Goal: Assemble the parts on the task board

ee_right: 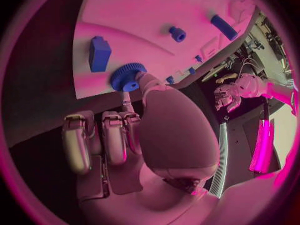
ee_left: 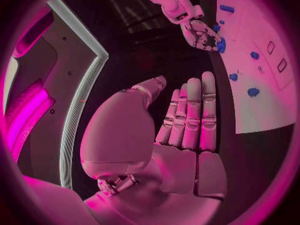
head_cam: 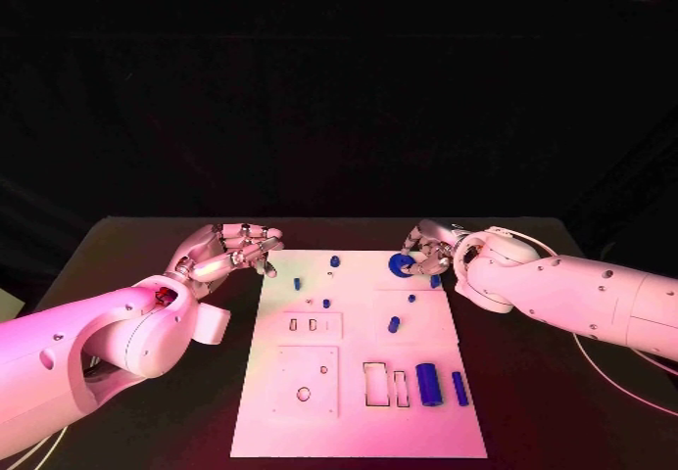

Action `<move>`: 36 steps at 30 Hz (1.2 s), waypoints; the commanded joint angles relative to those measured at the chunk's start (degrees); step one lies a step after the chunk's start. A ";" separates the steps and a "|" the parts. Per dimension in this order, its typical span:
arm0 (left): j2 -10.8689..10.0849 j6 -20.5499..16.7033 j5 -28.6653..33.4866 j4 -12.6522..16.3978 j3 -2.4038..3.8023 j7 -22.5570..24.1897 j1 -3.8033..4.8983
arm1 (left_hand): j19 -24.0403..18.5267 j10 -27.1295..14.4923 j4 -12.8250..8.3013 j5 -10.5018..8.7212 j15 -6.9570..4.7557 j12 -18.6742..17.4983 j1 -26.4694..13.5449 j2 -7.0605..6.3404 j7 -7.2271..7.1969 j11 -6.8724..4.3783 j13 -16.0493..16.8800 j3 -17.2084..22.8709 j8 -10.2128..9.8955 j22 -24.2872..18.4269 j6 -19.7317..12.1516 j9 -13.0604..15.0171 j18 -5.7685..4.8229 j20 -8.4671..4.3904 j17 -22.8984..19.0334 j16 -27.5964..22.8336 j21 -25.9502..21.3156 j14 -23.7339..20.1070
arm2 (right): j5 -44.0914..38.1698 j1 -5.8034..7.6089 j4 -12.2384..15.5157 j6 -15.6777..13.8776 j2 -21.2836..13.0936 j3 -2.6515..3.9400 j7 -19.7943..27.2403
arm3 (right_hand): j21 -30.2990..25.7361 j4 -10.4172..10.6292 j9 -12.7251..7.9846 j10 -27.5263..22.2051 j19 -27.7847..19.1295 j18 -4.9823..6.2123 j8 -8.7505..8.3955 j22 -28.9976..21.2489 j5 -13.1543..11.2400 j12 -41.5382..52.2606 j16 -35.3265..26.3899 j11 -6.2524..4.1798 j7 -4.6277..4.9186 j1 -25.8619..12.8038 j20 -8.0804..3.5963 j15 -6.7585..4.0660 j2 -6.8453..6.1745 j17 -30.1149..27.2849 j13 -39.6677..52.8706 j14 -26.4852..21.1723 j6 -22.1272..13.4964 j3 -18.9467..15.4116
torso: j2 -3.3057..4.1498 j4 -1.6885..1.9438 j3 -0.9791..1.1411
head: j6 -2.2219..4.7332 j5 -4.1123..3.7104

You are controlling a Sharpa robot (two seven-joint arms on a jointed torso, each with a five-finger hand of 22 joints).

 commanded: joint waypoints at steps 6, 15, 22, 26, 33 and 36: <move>0.13 1.07 -0.09 -0.01 0.05 0.21 0.06 | -0.44 -0.38 -0.08 0.04 -0.12 0.37 0.18 0.45 0.15 0.06 0.06 0.25 0.25 0.05 -0.38 0.07 0.60 0.07 -0.09 0.31 0.31 -0.37 | -7.45 -0.38 4.55 -6.47 -0.58 -0.14 -0.68 | 0.24 0.12 0.40 5.95 5.89 -0.37 1.11 15.10 0.44 0.37 0.19 -0.69 -1.26 0.31 -0.68 -0.58 -0.84 15.09 15.06 6.07 2.57 1.50 | -0.04 0.00 0.01 | 0.18 0.16; 0.29 1.13 -0.09 -0.07 0.05 0.23 0.06 | -0.51 -0.41 -0.14 0.03 -0.12 0.42 0.27 0.48 0.15 0.06 0.08 0.32 0.26 0.14 -0.38 0.09 0.61 0.07 -0.11 0.35 0.42 -0.41 | -15.92 -0.18 11.56 -10.17 0.62 -0.10 -3.74 | 0.24 0.26 0.40 5.95 5.89 -0.37 1.23 15.10 0.83 0.37 0.19 -0.78 -1.35 -0.18 -0.79 -0.68 -1.69 15.09 15.06 6.07 2.80 1.84 | -0.01 0.02 0.00 | 0.25 0.40; 0.51 1.23 -0.09 -0.10 0.05 0.22 0.06 | -0.51 -0.41 -0.14 0.03 -0.12 0.42 0.27 0.48 0.15 0.06 0.08 0.32 0.26 0.14 -0.38 0.09 0.61 0.07 -0.11 0.35 0.42 -0.41 | -18.16 -0.33 11.44 -10.74 4.58 -0.16 -5.24 | 0.24 0.26 0.39 5.95 5.89 -0.37 1.24 15.10 0.60 0.37 0.19 -0.83 -1.40 -0.26 -0.82 -0.71 -1.98 15.09 15.06 6.07 2.83 1.95 | -0.01 0.18 -0.07 | 0.21 0.48; 0.54 1.24 -0.09 -0.08 0.05 0.20 0.05 | -0.51 -0.41 -0.14 0.03 -0.12 0.42 0.27 0.48 0.15 0.06 0.08 0.32 0.26 0.14 -0.38 0.09 0.61 0.07 -0.11 0.35 0.42 -0.41 | -18.62 -0.71 9.61 -10.43 7.25 -0.33 -5.91 | 0.24 0.18 0.35 5.95 5.89 -0.37 1.17 15.10 0.55 0.37 0.19 -0.85 -1.38 -0.18 -0.83 -0.70 -2.13 15.09 15.06 6.07 2.72 2.09 | 0.05 0.18 -0.07 | 0.17 0.60; 0.55 1.24 -0.09 -0.01 0.05 0.18 0.06 | -0.51 -0.41 -0.14 0.03 -0.12 0.42 0.27 0.48 0.15 0.06 0.08 0.32 0.26 0.14 -0.38 0.09 0.61 0.07 -0.11 0.35 0.42 -0.41 | -19.67 -1.51 6.36 -9.65 10.66 -0.54 -6.73 | 0.24 0.15 0.31 5.95 5.89 -0.37 1.09 15.10 0.52 0.37 0.19 -0.83 -1.33 -0.18 -0.83 -0.68 -2.26 15.09 15.06 6.07 2.58 2.19 | 0.12 0.19 -0.07 | -0.02 0.68; 0.55 1.25 -0.09 0.01 0.05 0.17 0.06 | -0.51 -0.41 -0.14 0.03 -0.12 0.42 0.27 0.48 0.15 0.06 0.08 0.32 0.26 0.14 -0.38 0.09 0.61 0.07 -0.11 0.35 0.42 -0.41 | -20.27 -1.88 5.50 -9.36 11.56 -0.58 -6.95 | 0.24 0.15 0.28 5.95 5.89 -0.37 1.03 15.10 0.49 0.37 0.19 -0.81 -1.29 -0.19 -0.83 -0.65 -2.36 15.09 15.06 6.07 2.49 2.25 | 0.13 0.16 -0.02 | -0.07 0.73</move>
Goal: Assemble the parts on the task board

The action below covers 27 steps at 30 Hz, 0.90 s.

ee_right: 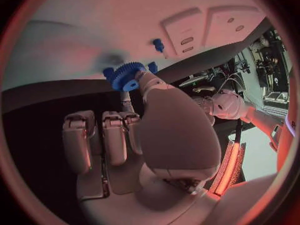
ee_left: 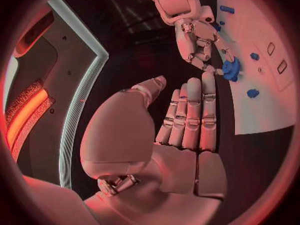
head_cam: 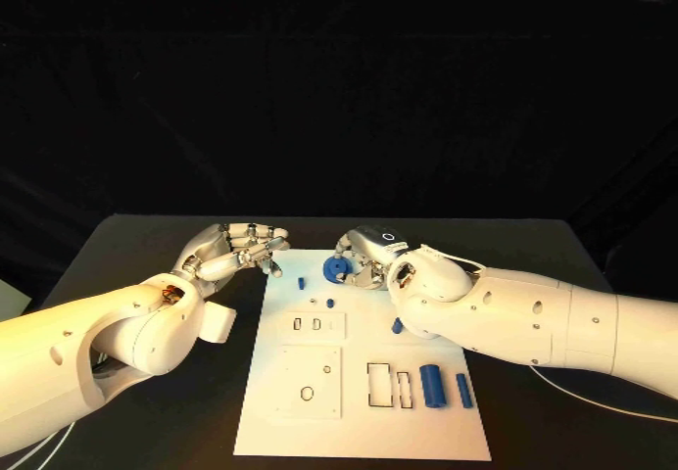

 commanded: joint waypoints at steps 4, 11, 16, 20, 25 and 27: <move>0.15 1.02 -0.08 0.15 0.05 0.28 0.07 | -0.52 -0.35 -0.14 0.03 -0.12 0.19 0.27 0.48 0.15 0.12 0.05 0.32 0.27 0.06 -0.38 0.05 0.61 0.06 -0.05 0.36 0.22 -0.41 | -3.40 -0.85 -1.70 0.88 1.78 -0.07 -1.50 | 0.25 0.15 0.25 5.95 5.89 -0.38 0.68 15.07 -0.08 0.37 0.19 -0.38 -1.37 -0.07 -0.42 -0.22 -0.75 15.06 15.08 6.07 2.30 0.40 | 0.01 -0.03 0.06 | -0.23 0.17; 0.13 1.13 -0.09 0.13 0.05 0.19 0.07 | -0.52 -0.35 -0.14 0.03 -0.12 0.19 0.27 0.48 0.15 0.12 0.05 0.32 0.27 0.06 -0.38 0.05 0.61 0.06 -0.05 0.36 0.22 -0.41 | -4.09 -1.34 -2.74 1.30 2.76 -0.10 -1.91 | 0.25 0.15 0.23 5.95 5.89 -0.38 0.64 15.07 -0.11 0.37 0.19 -0.36 -1.34 -0.11 -0.41 -0.19 -0.85 15.06 15.08 6.07 2.25 0.42 | -0.01 -0.08 0.10 | -0.37 0.33; 0.13 1.16 -0.10 0.13 0.05 0.15 0.07 | -0.52 -0.35 -0.14 0.03 -0.12 0.19 0.27 0.48 0.15 0.12 0.05 0.32 0.27 0.06 -0.38 0.05 0.61 0.06 -0.05 0.36 0.22 -0.41 | -4.31 -1.48 -3.27 1.51 3.29 -0.13 -2.07 | 0.25 0.17 0.18 5.95 5.89 -0.38 0.55 15.07 -0.21 0.37 0.19 -0.30 -1.26 -0.20 -0.37 -0.12 -1.08 15.06 15.08 6.07 2.12 0.48 | -0.03 -0.20 0.11 | -0.38 0.42; 0.14 1.18 -0.11 0.15 0.05 0.10 0.07 | -0.52 -0.35 -0.14 0.03 -0.12 0.19 0.27 0.48 0.15 0.12 0.05 0.32 0.27 0.06 -0.38 0.05 0.61 0.06 -0.05 0.36 0.22 -0.41 | -4.62 -1.55 -3.88 1.40 3.72 -0.17 -2.53 | 0.25 0.29 0.06 5.95 5.89 -0.38 0.33 15.07 -0.49 0.37 0.19 -0.16 -1.09 -0.45 -0.28 0.01 -1.43 15.06 15.08 6.07 1.79 0.57 | -0.01 -0.21 0.15 | -0.32 0.44; 0.12 1.19 -0.13 0.13 0.05 0.04 0.07 | -0.52 -0.35 -0.14 0.03 -0.12 0.19 0.27 0.48 0.15 0.12 0.05 0.32 0.27 0.06 -0.38 0.05 0.61 0.06 -0.05 0.36 0.22 -0.41 | -5.18 -1.58 -4.63 0.93 4.06 -0.20 -3.39 | 0.25 0.49 -0.16 5.95 5.89 -0.38 -0.09 15.07 -0.98 0.37 0.19 0.09 -0.79 -0.88 -0.07 0.29 -1.89 15.06 15.08 6.07 1.15 0.67 | -0.05 -0.15 0.12 | -0.27 0.31; 0.11 1.21 -0.13 0.13 0.05 0.00 0.07 | -0.52 -0.35 -0.14 0.03 -0.12 0.19 0.27 0.48 0.15 0.12 0.05 0.32 0.27 0.06 -0.38 0.05 0.61 0.06 -0.05 0.36 0.22 -0.41 | -5.32 -1.58 -4.86 0.83 4.12 -0.21 -3.68 | 0.25 0.53 -0.23 5.95 5.89 -0.38 -0.22 15.07 -1.13 0.37 0.19 0.17 -0.70 -1.01 0.00 0.38 -2.03 15.06 15.08 6.07 0.94 0.67 | -0.05 -0.12 0.12 | -0.29 0.28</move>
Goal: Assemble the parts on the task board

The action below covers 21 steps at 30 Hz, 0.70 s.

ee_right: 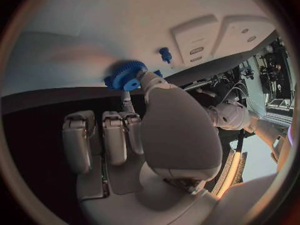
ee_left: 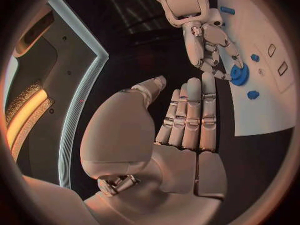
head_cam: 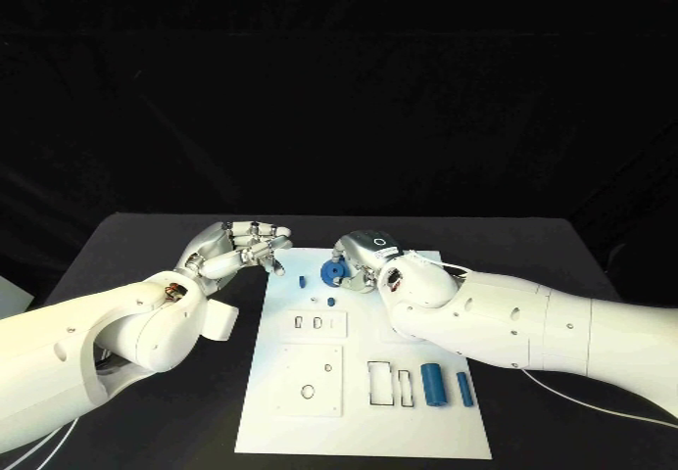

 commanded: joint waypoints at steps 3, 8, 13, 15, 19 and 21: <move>0.05 1.06 -0.14 0.13 0.05 0.13 0.07 | -0.52 -0.35 -0.15 0.03 -0.12 0.19 0.27 0.48 0.15 0.12 0.06 0.32 0.27 0.08 -0.38 0.07 0.60 0.06 -0.06 0.36 0.22 -0.41 | -1.69 -0.07 -0.46 0.48 0.14 -0.03 -1.38 | 0.25 0.23 -0.35 5.93 5.89 -0.39 -0.74 15.09 -0.52 0.34 0.19 0.30 -0.27 -0.10 0.14 0.53 -0.65 15.08 15.06 6.06 -0.08 0.26 | 0.03 0.00 0.00 | 0.00 -0.07; 0.05 1.10 -0.15 0.15 0.05 0.06 0.07 | -0.52 -0.35 -0.15 0.03 -0.12 0.19 0.27 0.48 0.15 0.12 0.06 0.32 0.27 0.08 -0.38 0.07 0.60 0.06 -0.06 0.36 0.22 -0.41 | -1.24 -0.07 -0.60 0.65 0.31 -0.04 -0.99 | 0.25 0.48 -0.67 5.72 5.89 -0.39 -1.37 15.09 -1.00 0.11 0.19 0.70 0.16 -1.15 0.54 0.98 -1.24 15.08 14.84 6.06 -1.06 -0.27 | 0.06 -0.05 0.01 | 0.18 -0.20; 0.05 1.11 -0.17 0.17 0.05 0.00 0.07 | -0.52 -0.35 -0.15 0.03 -0.12 0.19 0.27 0.48 0.15 0.12 0.06 0.32 0.27 0.08 -0.38 0.07 0.60 0.06 -0.06 0.36 0.22 -0.41 | 0.47 -0.07 -0.60 1.71 0.40 -0.04 -0.24 | 0.25 0.76 -1.08 5.28 5.89 -0.39 -2.32 15.09 -6.62 -0.38 0.19 1.27 0.60 -6.55 1.26 1.58 -1.03 15.08 14.39 6.06 -2.55 -4.99 | 0.00 0.00 0.00 | 0.09 -0.30; 0.03 1.11 -0.18 0.17 0.05 -0.02 0.07 | -0.52 -0.35 -0.15 0.03 -0.12 0.19 0.27 0.48 0.15 0.12 0.06 0.32 0.27 0.08 -0.38 0.07 0.60 0.06 -0.06 0.36 0.22 -0.41 | 1.33 -0.07 -0.61 2.38 0.38 -0.04 -0.01 | 0.25 0.92 -1.14 5.16 5.89 -0.39 -2.50 15.09 -7.08 -0.51 0.19 1.32 0.76 -9.79 1.41 1.75 -0.10 15.08 14.29 6.06 -2.76 -7.36 | 0.00 0.00 0.01 | 0.06 -0.28; 0.00 1.13 -0.19 0.19 0.05 -0.04 0.07 | -0.52 -0.35 -0.15 0.03 -0.12 0.19 0.27 0.48 0.15 0.12 0.06 0.32 0.27 0.08 -0.38 0.07 0.60 0.06 -0.06 0.36 0.22 -0.41 | 2.46 -0.07 -0.65 3.41 0.23 -0.05 0.21 | 0.25 1.00 -1.13 5.18 5.89 -0.39 -2.55 15.09 -6.43 -0.50 0.19 1.38 0.76 -13.50 1.49 1.79 0.63 15.08 14.31 6.06 -2.72 -9.28 | 0.00 -0.03 -0.02 | 0.00 -0.26; -0.02 1.14 -0.19 0.21 0.05 -0.04 0.07 | -0.52 -0.35 -0.15 0.03 -0.12 0.19 0.27 0.48 0.15 0.12 0.06 0.32 0.27 0.08 -0.38 0.07 0.60 0.06 -0.06 0.36 0.22 -0.41 | 2.84 -0.07 -0.67 3.76 0.11 -0.05 0.25 | 0.25 0.99 -1.13 5.19 5.89 -0.39 -2.54 15.09 -6.35 -0.49 0.19 1.38 0.75 -13.79 1.50 1.79 0.71 15.08 14.32 6.06 -2.69 -9.41 | 0.00 -0.03 -0.02 | -0.01 -0.25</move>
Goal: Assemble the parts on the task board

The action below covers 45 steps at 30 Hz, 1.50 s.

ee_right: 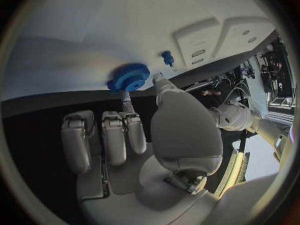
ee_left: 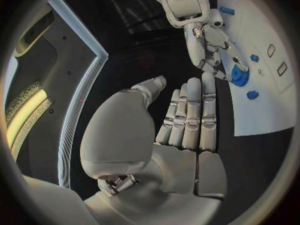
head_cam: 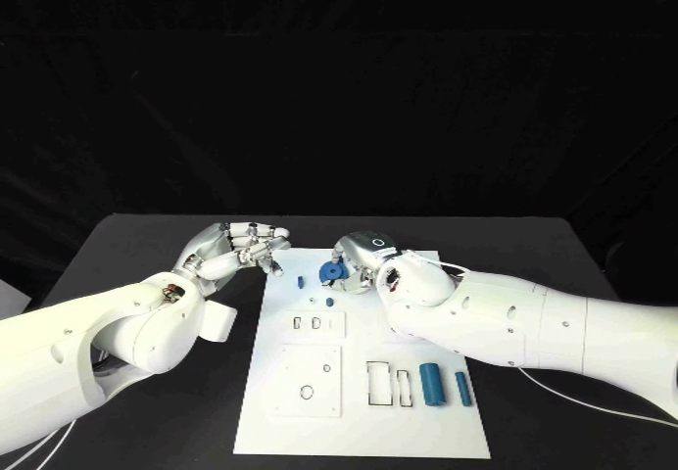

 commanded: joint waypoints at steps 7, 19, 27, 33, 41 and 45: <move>0.11 0.98 -0.29 0.04 0.05 0.17 0.07 | -0.52 -0.35 -0.14 0.04 -0.12 0.19 0.27 0.48 0.15 0.12 0.07 0.32 0.27 0.09 -0.38 0.07 0.60 0.06 -0.06 0.36 0.23 -0.41 | 2.64 -0.05 0.03 3.34 -0.65 -0.07 0.65 | 0.25 -0.05 0.07 5.43 5.98 -0.39 -0.15 15.05 1.04 0.06 0.19 0.47 -0.24 -1.20 0.52 0.41 0.71 15.09 14.55 5.98 0.01 -0.26 | 0.00 -0.07 -0.01 | -0.11 0.01; 0.28 0.92 -0.33 -0.32 0.04 0.19 0.06 | -0.89 -0.50 -0.25 0.00 -0.10 0.42 0.33 0.50 0.18 0.15 0.15 0.47 0.31 0.47 -0.44 0.16 0.60 0.09 -0.17 0.57 0.74 -0.56 | 3.06 -0.22 1.02 2.75 -2.51 -0.13 0.32 | 0.25 -0.09 0.15 5.69 5.98 -0.39 0.06 15.05 1.98 0.35 0.19 0.30 -0.43 -1.35 0.42 0.27 1.48 15.09 14.82 5.98 0.42 0.22 | -0.01 0.01 0.03 | -0.22 -0.11; 0.20 0.80 -0.33 -0.44 0.04 0.23 0.05 | -0.94 -0.52 -0.28 0.00 -0.10 0.44 0.37 0.51 0.18 0.15 0.16 0.50 0.32 0.52 -0.45 0.17 0.61 0.09 -0.19 0.59 0.80 -0.58 | 3.56 -0.49 2.76 2.09 -3.82 -0.14 0.72 | 0.25 -0.11 0.18 5.93 5.98 -0.39 0.14 15.05 2.16 0.62 0.19 0.26 -0.49 -1.26 0.39 0.23 1.55 15.09 15.05 5.98 0.58 0.33 | -0.04 0.03 0.04 | -0.28 0.00; 0.14 0.77 -0.33 -0.49 0.04 0.26 0.05 | -0.94 -0.52 -0.28 0.00 -0.10 0.44 0.37 0.51 0.18 0.15 0.16 0.50 0.32 0.52 -0.45 0.17 0.61 0.09 -0.19 0.59 0.80 -0.58 | 3.42 -0.61 4.97 -0.95 -5.97 -0.13 0.86 | 0.25 -0.14 0.25 5.97 5.98 -0.39 0.30 15.05 2.68 0.67 0.19 0.14 -0.63 -0.94 0.29 0.10 1.65 15.09 15.10 5.98 0.90 0.67 | -0.06 0.04 0.03 | -0.22 -0.03; -0.08 0.67 -0.33 -0.64 0.04 0.30 0.05 | -0.94 -0.52 -0.28 0.00 -0.10 0.44 0.37 0.51 0.18 0.15 0.16 0.50 0.32 0.52 -0.45 0.17 0.61 0.09 -0.19 0.59 0.80 -0.58 | 6.68 0.06 9.99 -7.61 -12.39 0.29 3.61 | 0.25 -0.21 0.19 5.97 5.98 -0.39 0.21 15.05 4.39 0.66 0.19 0.05 -0.66 -0.01 0.06 -0.09 1.50 15.09 15.09 5.98 0.81 1.41 | -0.15 -0.46 0.05 | 0.02 0.03; -0.08 0.70 -0.33 -0.90 0.03 0.31 0.05 | -0.94 -0.52 -0.28 0.00 -0.10 0.44 0.37 0.51 0.18 0.15 0.16 0.50 0.32 0.52 -0.45 0.17 0.61 0.09 -0.19 0.59 0.80 -0.58 | 12.78 1.48 12.54 -7.31 -16.56 0.44 7.40 | 0.25 -0.27 0.06 5.27 5.98 -0.39 -0.13 15.05 2.95 -0.15 0.19 0.26 -0.42 1.44 0.12 0.04 1.09 15.09 14.39 5.98 0.30 1.72 | -0.30 -0.81 0.21 | 0.22 -0.02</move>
